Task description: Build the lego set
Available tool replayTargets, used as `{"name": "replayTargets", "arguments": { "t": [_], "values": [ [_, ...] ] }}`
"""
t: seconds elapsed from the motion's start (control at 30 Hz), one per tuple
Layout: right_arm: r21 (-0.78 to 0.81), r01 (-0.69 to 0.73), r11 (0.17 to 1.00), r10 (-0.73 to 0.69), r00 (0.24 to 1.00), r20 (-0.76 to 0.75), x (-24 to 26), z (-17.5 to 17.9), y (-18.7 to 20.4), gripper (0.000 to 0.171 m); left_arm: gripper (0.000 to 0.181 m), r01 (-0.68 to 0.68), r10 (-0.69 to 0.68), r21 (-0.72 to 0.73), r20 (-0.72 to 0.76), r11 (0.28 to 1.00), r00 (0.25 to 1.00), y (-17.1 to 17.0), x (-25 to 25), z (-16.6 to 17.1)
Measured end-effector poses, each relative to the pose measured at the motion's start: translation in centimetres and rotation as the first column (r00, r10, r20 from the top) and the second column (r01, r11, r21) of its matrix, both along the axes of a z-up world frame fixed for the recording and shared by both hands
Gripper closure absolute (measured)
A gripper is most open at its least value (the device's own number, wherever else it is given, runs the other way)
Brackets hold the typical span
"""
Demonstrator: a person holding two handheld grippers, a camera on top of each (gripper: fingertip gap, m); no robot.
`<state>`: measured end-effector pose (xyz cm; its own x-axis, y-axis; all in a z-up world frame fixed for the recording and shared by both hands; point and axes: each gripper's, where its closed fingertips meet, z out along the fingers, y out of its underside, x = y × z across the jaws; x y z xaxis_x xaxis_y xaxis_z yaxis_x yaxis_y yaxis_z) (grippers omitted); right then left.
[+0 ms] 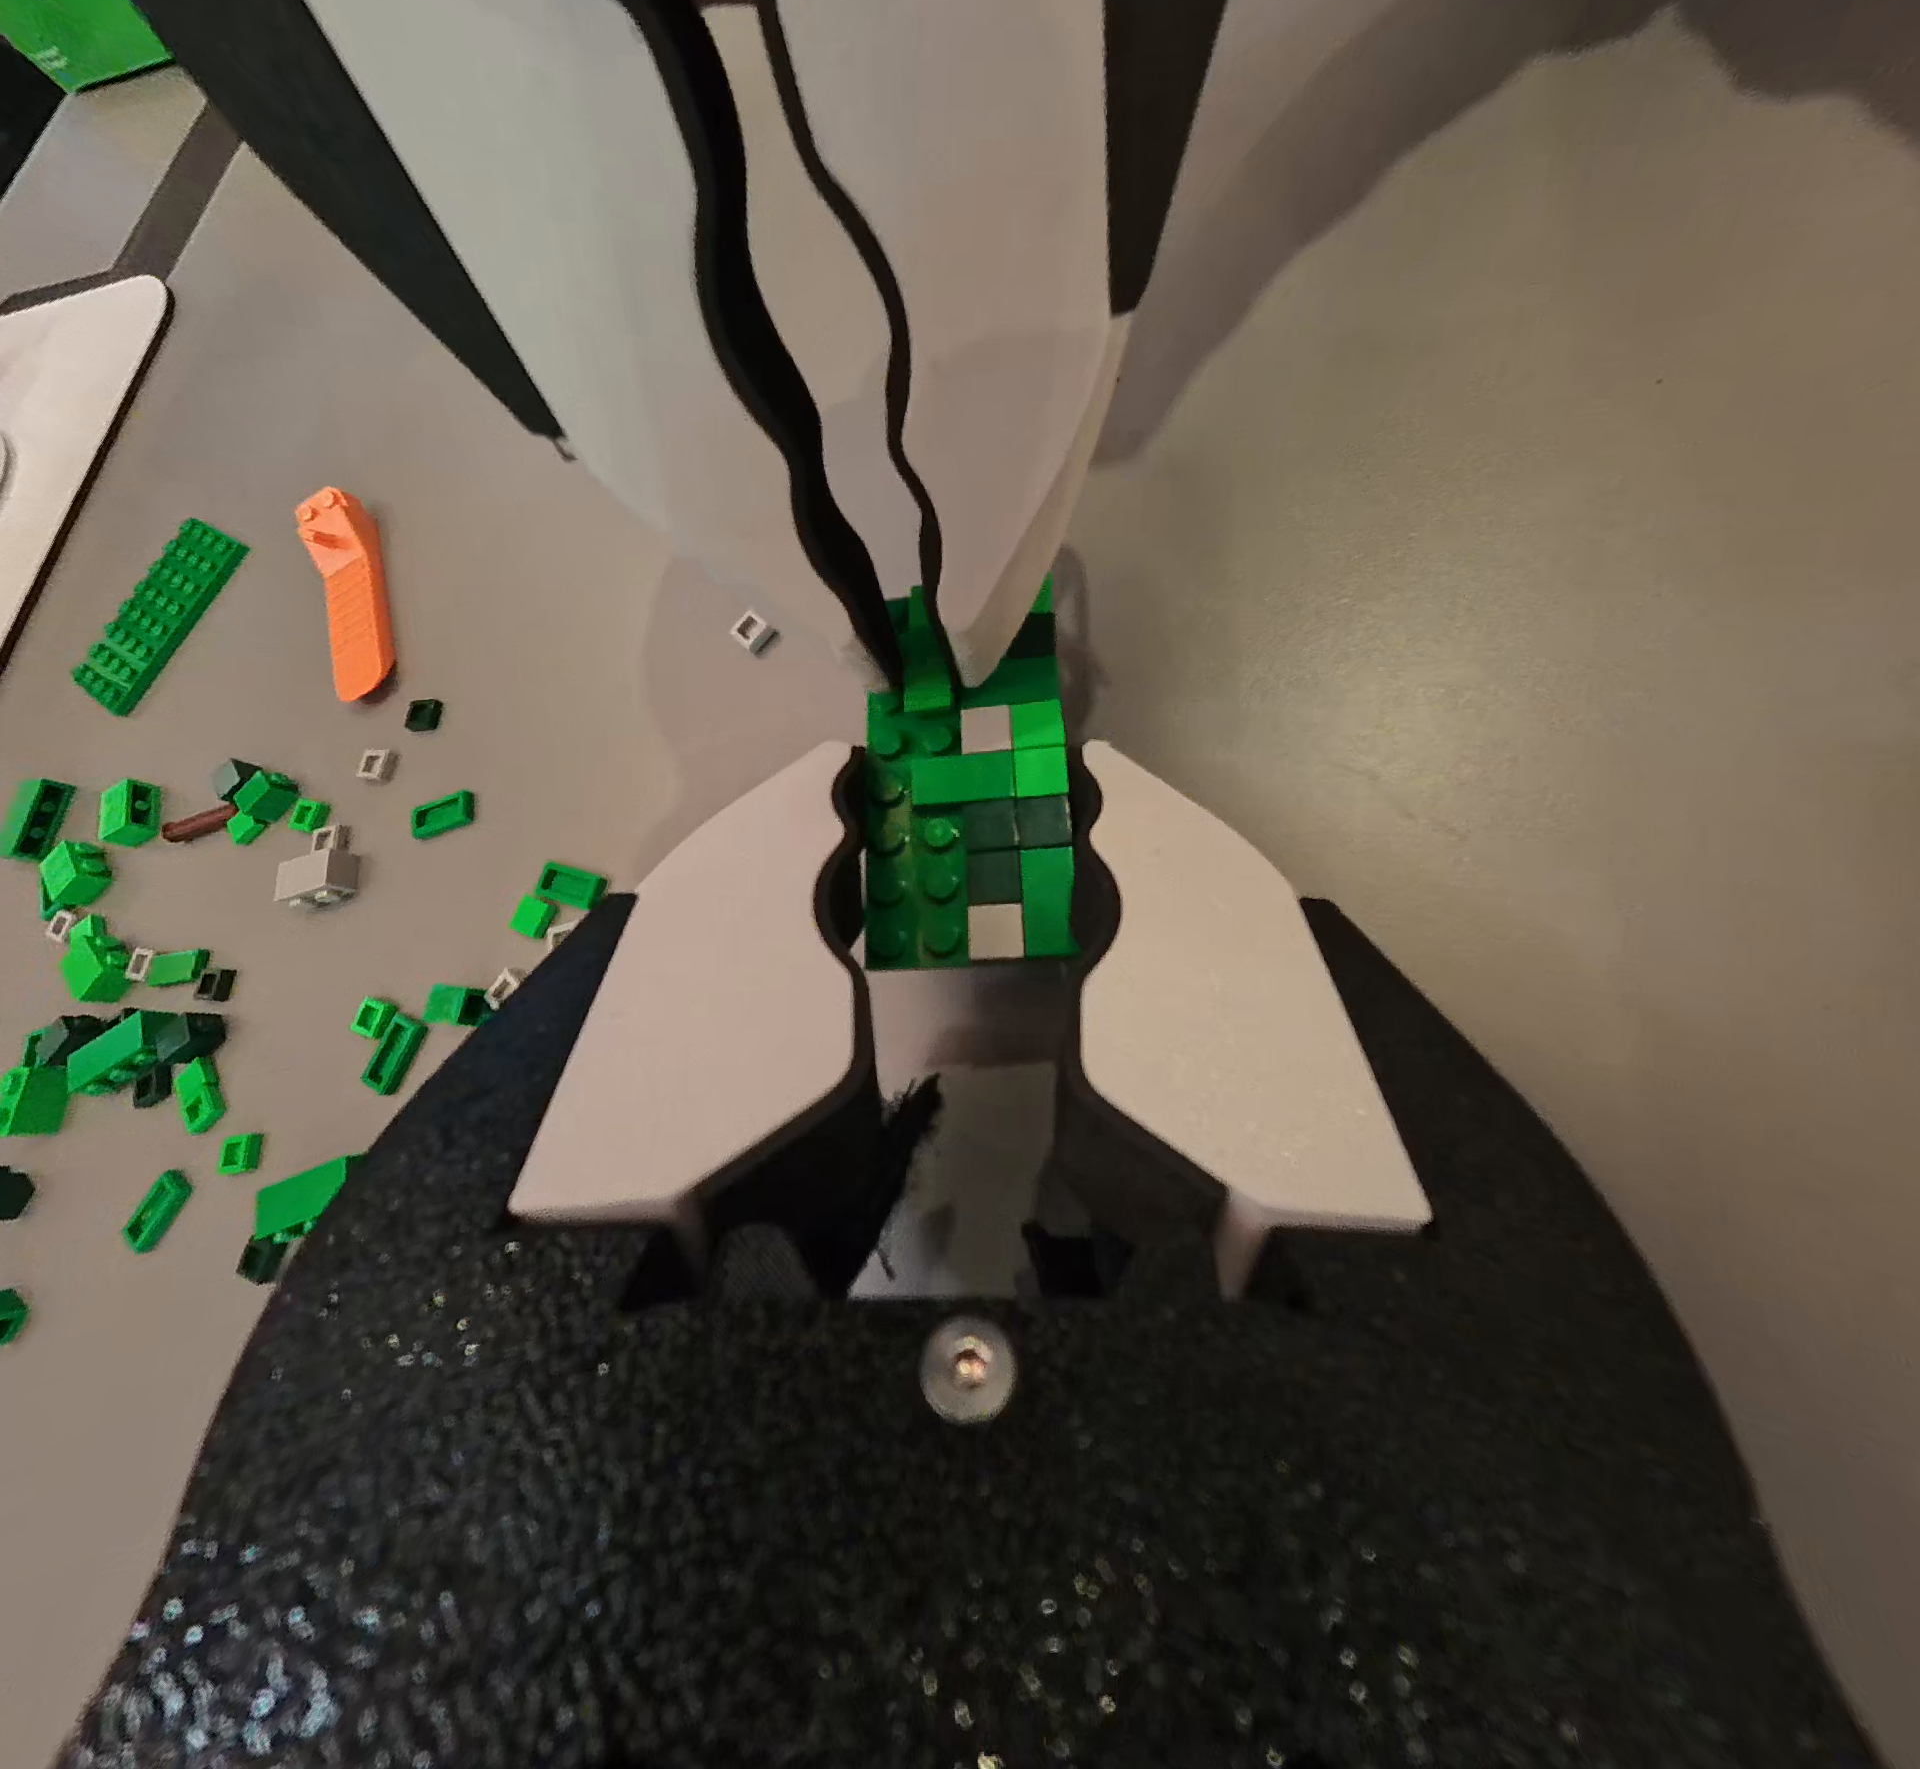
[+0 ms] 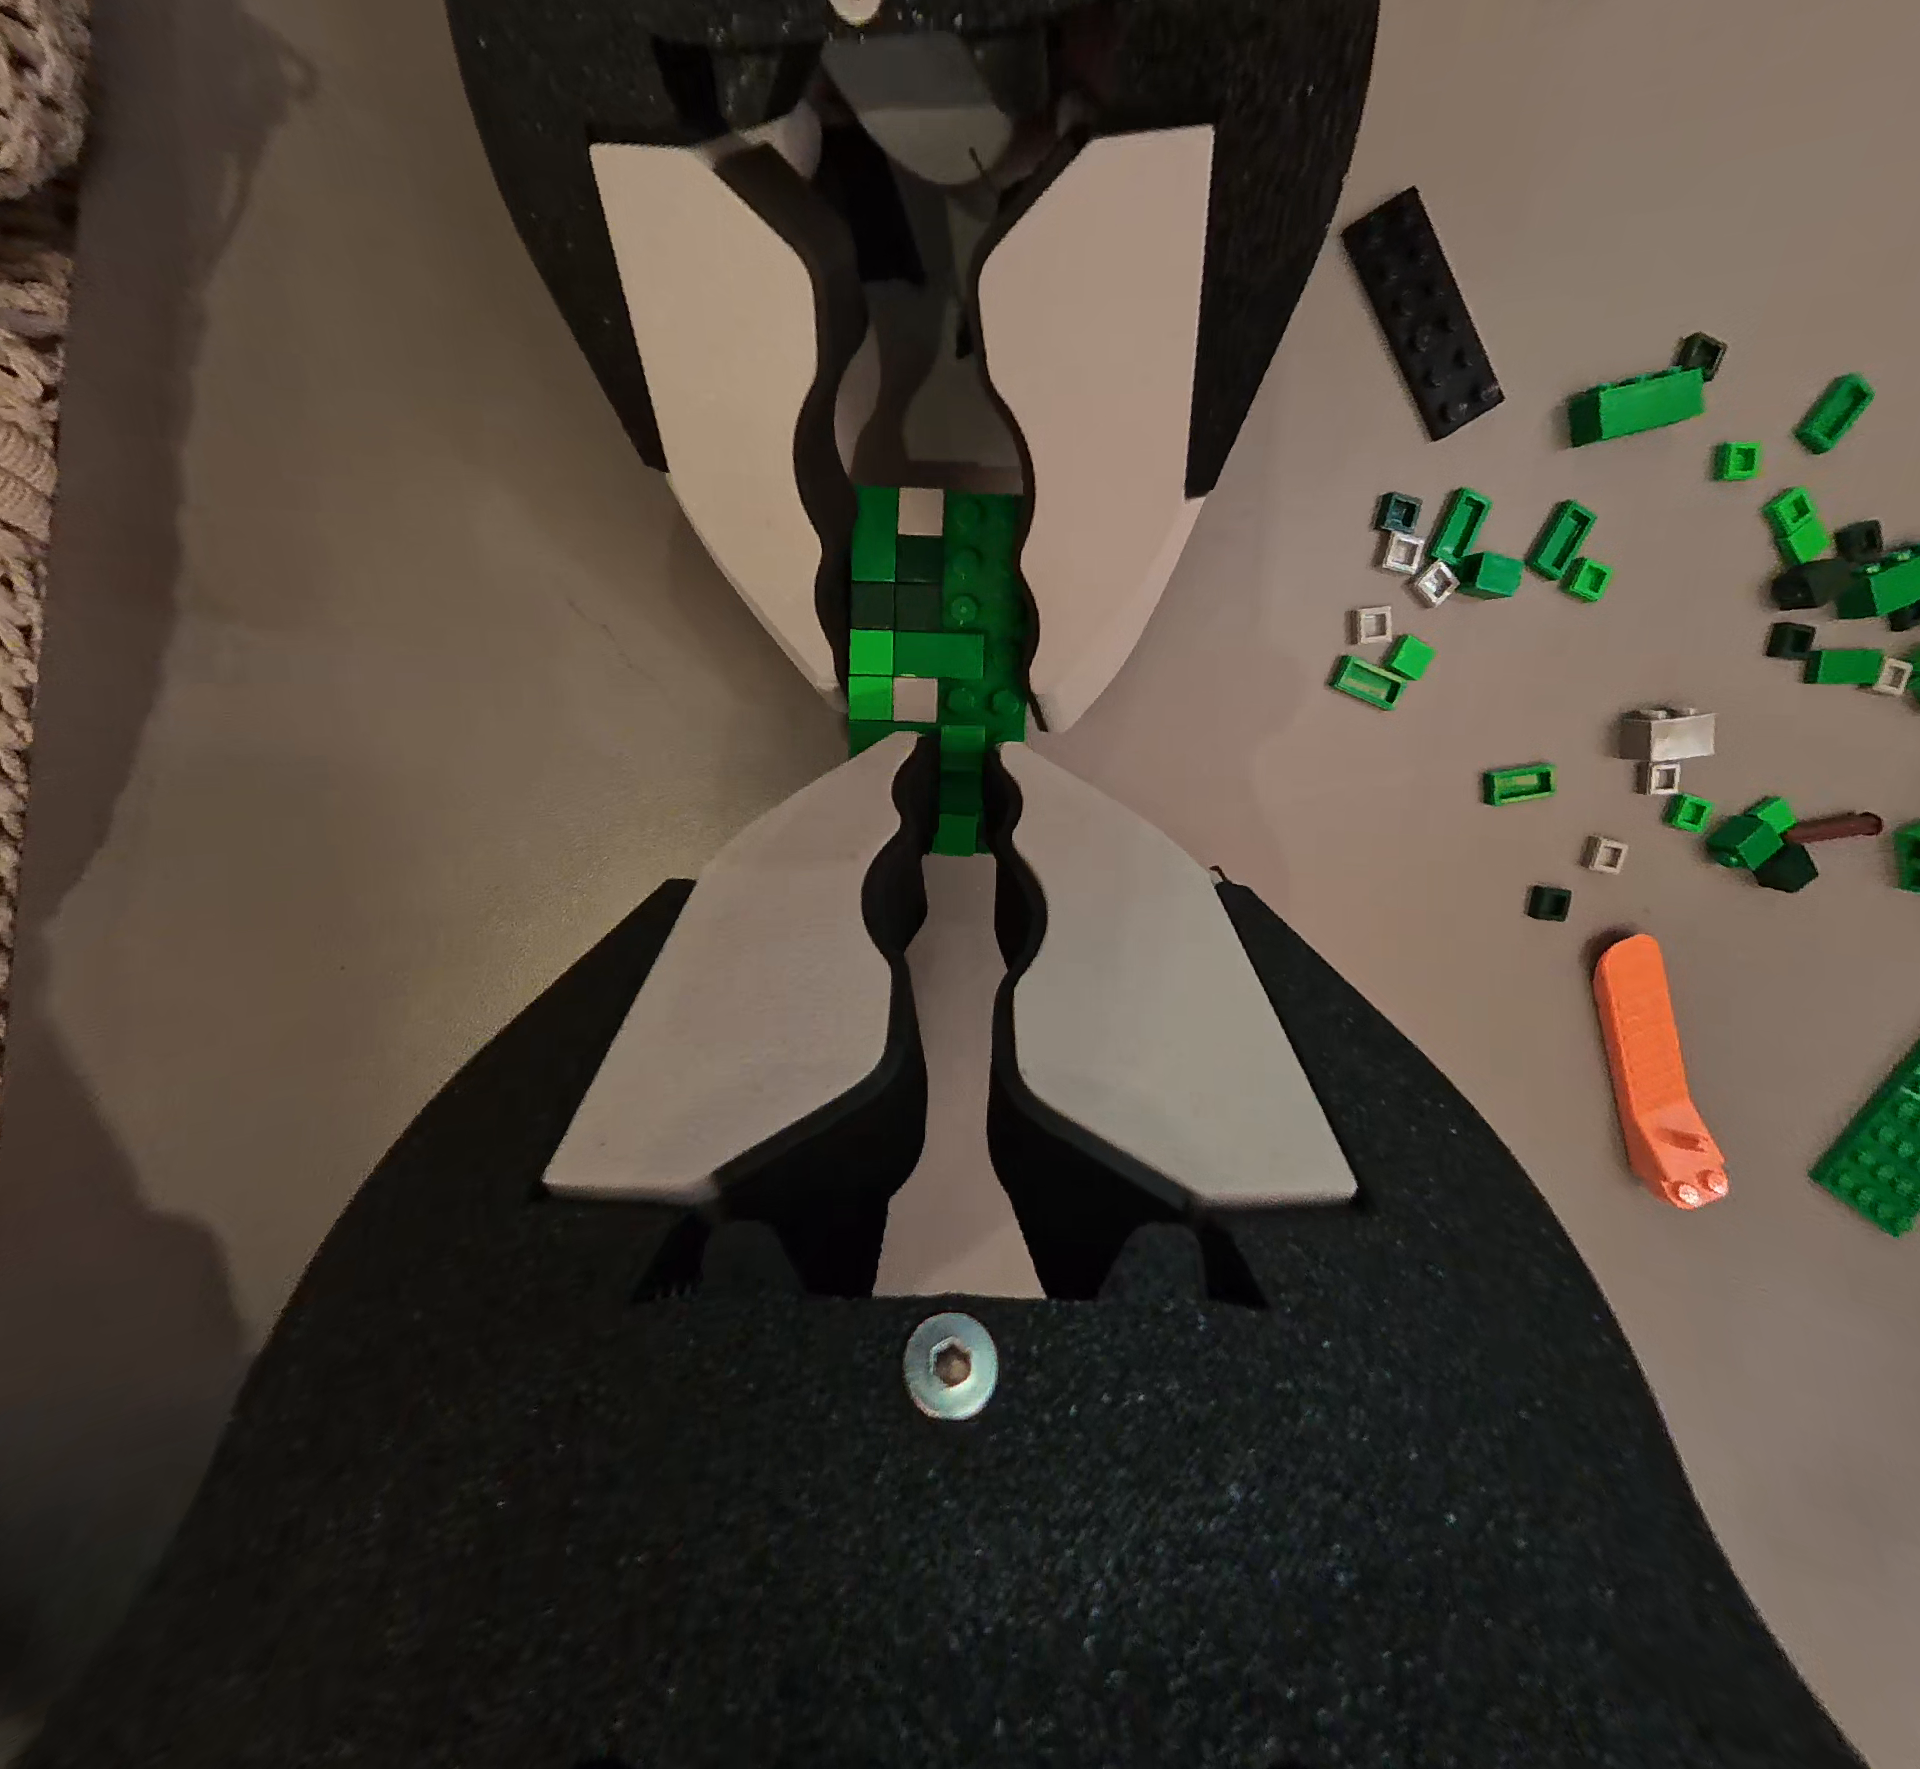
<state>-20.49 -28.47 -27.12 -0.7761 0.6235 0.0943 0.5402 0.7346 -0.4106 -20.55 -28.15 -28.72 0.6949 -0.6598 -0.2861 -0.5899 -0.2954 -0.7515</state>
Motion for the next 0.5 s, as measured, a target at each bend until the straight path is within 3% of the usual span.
{"name": "replayTargets", "arguments": {
  "t": [0.3, 0.4, 0.5],
  "values": [
    [0.014, 0.029, 0.999, -0.028, 0.998, -0.06, 0.0, 0.8, 0.6, 0.149, 0.145, -0.027, 0.027, 0.0, -0.001, 1.0, 1.0, 0.2, -0.5, 0.1],
    [0.035, 0.013, 0.999, -0.005, 0.979, -0.202, 0.1, 1.7, 0.6, 0.133, 0.145, -0.065, 0.065, 0.003, 0.028, 0.998, 0.998, 0.4, -1.0, 0.4],
    [0.193, -0.03, 0.981, 0.11, 0.902, -0.419, 0.1, 1.6, 0.6, 0.122, 0.145, -0.096, 0.096, 0.0, 0.077, 0.995, 0.992, 0.6, -1.4, 0.9]
  ]
}}
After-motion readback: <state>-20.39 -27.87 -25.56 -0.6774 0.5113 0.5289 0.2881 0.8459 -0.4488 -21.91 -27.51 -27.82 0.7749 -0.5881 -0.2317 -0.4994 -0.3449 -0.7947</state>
